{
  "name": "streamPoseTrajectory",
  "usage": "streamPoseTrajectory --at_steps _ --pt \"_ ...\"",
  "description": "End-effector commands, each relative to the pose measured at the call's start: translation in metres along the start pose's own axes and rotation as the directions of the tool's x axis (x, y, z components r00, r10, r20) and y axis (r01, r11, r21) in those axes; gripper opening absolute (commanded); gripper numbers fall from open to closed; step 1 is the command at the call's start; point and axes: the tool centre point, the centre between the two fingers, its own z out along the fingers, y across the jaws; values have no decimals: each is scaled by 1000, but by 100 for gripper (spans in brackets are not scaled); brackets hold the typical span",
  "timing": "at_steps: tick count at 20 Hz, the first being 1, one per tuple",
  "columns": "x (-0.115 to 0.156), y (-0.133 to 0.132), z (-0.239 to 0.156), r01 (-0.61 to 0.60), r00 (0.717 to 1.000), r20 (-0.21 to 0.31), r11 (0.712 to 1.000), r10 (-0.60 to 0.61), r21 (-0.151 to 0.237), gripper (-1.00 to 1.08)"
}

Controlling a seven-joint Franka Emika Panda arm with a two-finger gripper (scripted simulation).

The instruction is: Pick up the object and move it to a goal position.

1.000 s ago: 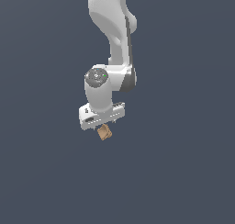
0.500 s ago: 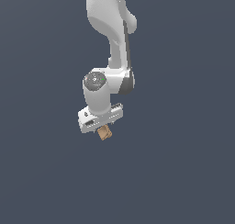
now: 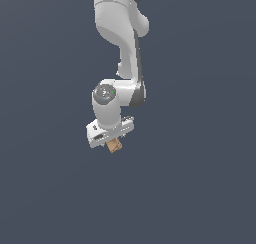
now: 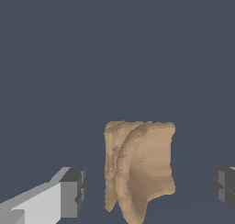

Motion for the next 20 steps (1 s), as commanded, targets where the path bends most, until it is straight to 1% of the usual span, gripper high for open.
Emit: streamPoseTrajectory --at_steps 1,4,8,9,20 --pt "-1 0 14 1 1000 1 1000 -1 1 100" --pt "-1 -1 25 2 1000 0 1000 -2 1 100" --pt "0 0 28 2 1000 0 1000 -2 1 100" --pt "0 0 28 2 1000 0 1000 -2 1 -100" --pt "1 -1 28 4 1000 -1 1000 -4 1 -100"
